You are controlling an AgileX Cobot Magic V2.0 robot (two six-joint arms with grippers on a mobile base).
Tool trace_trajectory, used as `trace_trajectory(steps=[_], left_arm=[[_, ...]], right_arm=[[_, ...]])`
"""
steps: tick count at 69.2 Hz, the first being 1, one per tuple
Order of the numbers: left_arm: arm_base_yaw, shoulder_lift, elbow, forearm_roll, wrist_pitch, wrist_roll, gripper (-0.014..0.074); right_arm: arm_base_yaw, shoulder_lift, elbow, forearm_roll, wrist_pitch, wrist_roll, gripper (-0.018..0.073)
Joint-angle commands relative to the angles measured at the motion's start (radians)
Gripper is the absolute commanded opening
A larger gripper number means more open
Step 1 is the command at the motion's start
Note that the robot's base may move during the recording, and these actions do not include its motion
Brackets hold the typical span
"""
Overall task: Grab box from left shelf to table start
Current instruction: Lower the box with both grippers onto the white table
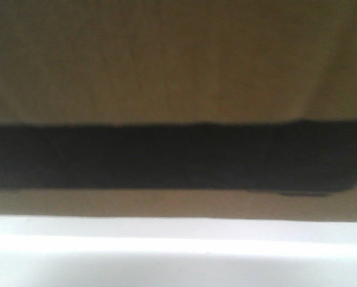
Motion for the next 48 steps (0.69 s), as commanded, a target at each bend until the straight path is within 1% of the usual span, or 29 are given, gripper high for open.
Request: trace_trajectory(steps=[1, 10, 18, 27, 35, 48], left_arm=[[0.003, 0.136, -0.111, 0.103, -0.136, -0.019, -0.0099], [0.003, 0.301, -0.192, 0.111, -0.128, -0.03, -0.0099], [0.003, 0.428, -0.221, 0.111, -0.121, -0.096, -0.0099], [0.003, 0.535, -0.221, 0.109, -0.111, -0.128, -0.0099], [0.003, 0.612, -0.221, 0.102, -0.103, -0.15, -0.0099], [0.003, 0.698, -0.221, 0.102, -0.103, -0.15, -0.0099]], right_arm=[[0.001, 0.132, -0.069, -0.011, -0.106, -0.008, 0.006], [0.001, 0.292, -0.096, -0.011, -0.083, -0.008, 0.006], [0.001, 0.419, -0.096, -0.013, -0.083, -0.018, 0.006], [0.001, 0.512, -0.096, -0.014, -0.102, -0.053, 0.006], [0.001, 0.576, -0.096, -0.014, -0.123, -0.058, 0.006], [0.001, 0.624, -0.096, -0.015, -0.132, -0.059, 0.006]])
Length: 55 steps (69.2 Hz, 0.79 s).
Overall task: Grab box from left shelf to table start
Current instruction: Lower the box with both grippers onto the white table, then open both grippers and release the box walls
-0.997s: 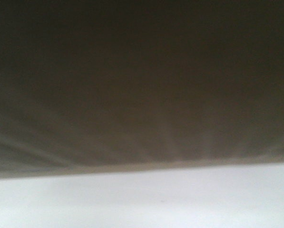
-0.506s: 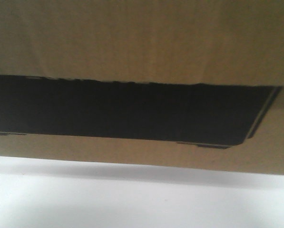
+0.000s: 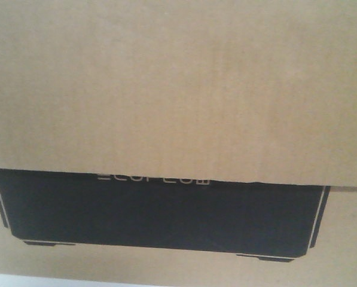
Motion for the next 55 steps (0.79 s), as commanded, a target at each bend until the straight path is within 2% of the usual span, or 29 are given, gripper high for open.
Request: trace_trajectory(steps=[1, 12, 18, 20, 29, 32, 34, 41, 44, 55], left_arm=[[0.003, 0.009, -0.042, 0.044, -0.091, -0.012, -0.0099], [0.003, 0.039, -0.042, 0.032, -0.095, -0.012, -0.0096], [0.003, 0.043, -0.042, 0.023, -0.095, -0.012, -0.0087], [0.003, 0.043, -0.042, 0.018, -0.095, -0.01, -0.0069], [0.003, 0.043, -0.042, 0.009, -0.095, -0.007, 0.0165], [0.003, 0.043, -0.042, 0.007, -0.095, -0.007, 0.03], [0.003, 0.043, -0.042, 0.007, -0.095, -0.007, 0.0358], [0.003, 0.043, -0.049, 0.006, -0.09, -0.007, 0.0556], [0.003, 0.043, -0.052, 0.006, -0.086, -0.007, 0.0578], [0.003, 0.037, -0.104, 0.006, -0.027, -0.007, 0.0569]], right_arm=[[0.001, -0.02, -0.043, 0.057, -0.049, -0.029, 0.006], [0.001, -0.025, -0.043, 0.024, -0.044, -0.029, 0.0076], [0.001, -0.031, -0.043, 0.005, -0.04, -0.029, 0.0155], [0.001, -0.035, -0.043, -0.003, -0.04, -0.029, 0.0211], [0.001, -0.047, -0.043, -0.012, -0.042, -0.029, 0.0453], [0.001, -0.049, -0.043, -0.017, -0.042, -0.029, 0.0524], [0.001, -0.052, -0.043, -0.022, -0.042, -0.029, 0.0562], [0.001, -0.063, -0.043, -0.04, -0.042, -0.028, 0.061], [0.001, -0.072, -0.043, -0.04, -0.042, -0.024, 0.0608], [0.001, -0.119, -0.045, -0.04, -0.048, -0.01, 0.0606]])
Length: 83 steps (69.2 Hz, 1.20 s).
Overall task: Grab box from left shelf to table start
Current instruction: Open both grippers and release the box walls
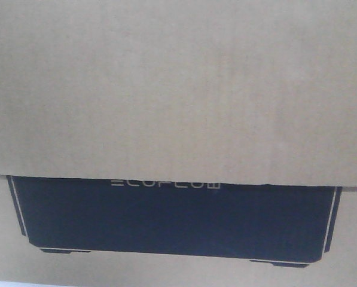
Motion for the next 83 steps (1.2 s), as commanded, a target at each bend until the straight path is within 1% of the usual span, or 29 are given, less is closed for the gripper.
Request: trace_trajectory(steps=[1, 9, 16, 19, 23, 26, 27, 28, 29, 33, 36, 37, 38, 40, 41, 48, 49, 53, 60, 69, 79, 83], left_arm=[[0.003, -0.032, -0.068, 0.014, 0.001, -0.003, 0.0569], [0.003, -0.072, -0.108, 0.018, 0.048, 0.0, 0.0569], [0.003, -0.147, -0.113, 0.018, 0.059, 0.0, 0.0567], [0.003, -0.179, -0.111, 0.018, 0.061, 0.0, 0.0559], [0.003, -0.236, -0.099, 0.018, 0.061, 0.0, 0.0526], [0.003, -0.291, -0.082, 0.021, 0.054, 0.0, 0.0482], [0.003, -0.3, -0.079, 0.02, 0.05, 0.0, 0.0474], [0.003, -0.316, -0.067, 0.023, 0.048, 0.0, 0.0458], [0.003, -0.35, -0.053, 0.026, 0.042, 0.0, 0.0423], [0.003, -0.426, 0.0, 0.03, 0.018, 0.0, 0.0327], [0.003, -0.481, 0.041, 0.032, 0.008, 0.0, 0.0251], [0.003, -0.5, 0.062, 0.032, 0.003, 0.0, 0.021], [0.003, -0.518, 0.07, 0.032, -0.002, 0.0, 0.0196], [0.003, -0.556, 0.107, 0.032, -0.01, 0.0, 0.014], [0.003, -0.574, 0.123, 0.035, -0.015, 0.0, 0.0097], [0.003, -0.707, 0.248, 0.051, -0.066, 0.0, -0.01], [0.003, -0.724, 0.266, 0.054, -0.075, 0.0, -0.011], [0.003, -0.799, 0.345, 0.06, -0.116, 0.0, -0.0089], [0.003, -0.923, 0.476, 0.062, -0.187, 0.0, -0.009], [0.003, -1.06, 0.628, 0.062, -0.25, 0.0, -0.009], [0.003, -1.187, 0.739, 0.062, -0.288, 0.0, -0.009], [0.003, -1.219, 0.764, 0.062, -0.295, 0.0, -0.009]], right_arm=[[0.001, -0.062, -0.038, 0.005, -0.052, 0.004, 0.0606], [0.001, -0.119, -0.047, 0.005, -0.044, 0.012, 0.0583], [0.001, -0.198, -0.047, 0.005, -0.043, 0.012, 0.0498], [0.001, -0.235, -0.047, 0.005, -0.043, 0.012, 0.0441], [0.001, -0.283, -0.044, 0.005, -0.043, 0.012, 0.0347], [0.001, -0.325, -0.043, 0.005, -0.04, 0.012, 0.0266], [0.001, -0.331, -0.042, 0.005, -0.04, 0.012, 0.0252], [0.001, -0.351, -0.042, 0.005, -0.039, 0.012, 0.0209], [0.001, -0.372, -0.041, 0.005, -0.036, 0.012, 0.0167], [0.001, -0.428, -0.034, -0.012, -0.032, 0.012, 0.0041], [0.001, -0.465, -0.025, -0.028, -0.032, 0.012, 0.0058], [0.001, -0.477, -0.02, -0.036, -0.034, 0.012, 0.0063], [0.001, -0.489, -0.012, -0.042, -0.034, 0.012, 0.0062], [0.001, -0.519, 0.003, -0.06, -0.037, 0.012, 0.0056], [0.001, -0.531, 0.011, -0.067, -0.039, 0.012, 0.0057], [0.001, -0.622, 0.105, -0.092, -0.071, 0.012, 0.0057], [0.001, -0.635, 0.121, -0.092, -0.077, 0.012, 0.0057], [0.001, -0.7, 0.197, -0.092, -0.107, 0.012, 0.0057], [0.001, -0.82, 0.332, -0.092, -0.164, 0.012, 0.0057], [0.001, -0.98, 0.492, -0.092, -0.249, 0.012, 0.0057], [0.001, -1.15, 0.608, -0.092, -0.304, 0.012, 0.0057], [0.0, -1.155, 0.628, -0.092, -0.311, 0.012, 0.0057]])
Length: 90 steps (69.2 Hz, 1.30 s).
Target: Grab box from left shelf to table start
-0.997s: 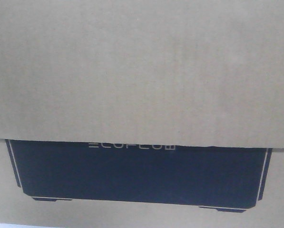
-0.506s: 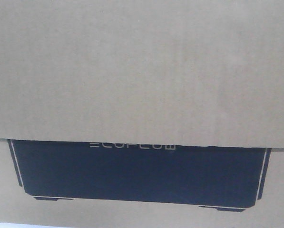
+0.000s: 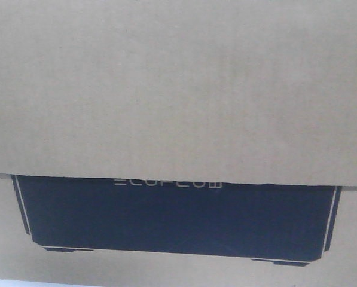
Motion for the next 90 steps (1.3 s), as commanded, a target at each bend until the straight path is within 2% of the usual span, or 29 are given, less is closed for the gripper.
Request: trace_trajectory(steps=[1, 56, 62, 68, 70, 76, 80, 85, 90], left_arm=[[0.003, -0.032, 0.012, 0.012, -0.115, 0.0, -0.009], [0.003, -0.061, 0.026, 0.012, -0.098, 0.0, -0.009], [0.003, -0.061, 0.036, -0.005, -0.103, 0.0, -0.009], [0.02, -0.061, 0.041, -0.017, -0.157, 0.0, -0.009], [0.032, -0.064, 0.041, -0.03, -0.207, 0.008, -0.009], [0.098, -0.064, 0.061, -0.117, -0.357, 0.172, -0.009], [0.146, -0.064, 0.094, -0.17, -0.439, 0.231, -0.009], [0.197, -0.065, 0.151, -0.207, -0.491, 0.236, -0.009], [0.235, -0.066, 0.231, -0.213, -0.569, 0.236, -0.009]], right_arm=[[0.0, -0.016, 0.01, -0.004, -0.12, -0.002, 0.0057], [-0.001, 0.002, 0.014, -0.004, -0.151, -0.002, 0.0057], [-0.001, 0.002, 0.014, -0.004, -0.151, -0.002, 0.0057], [-0.001, 0.002, 0.014, -0.004, -0.151, -0.002, 0.0057], [-0.001, 0.002, 0.014, -0.004, -0.151, -0.002, 0.0057], [-0.001, 0.002, 0.014, -0.004, -0.151, -0.002, 0.0057], [-0.001, 0.002, 0.014, -0.004, -0.151, -0.002, 0.0057], [-0.001, 0.002, 0.014, -0.004, -0.151, -0.002, 0.0057], [-0.001, 0.002, 0.014, -0.004, -0.151, -0.002, 0.0057]])
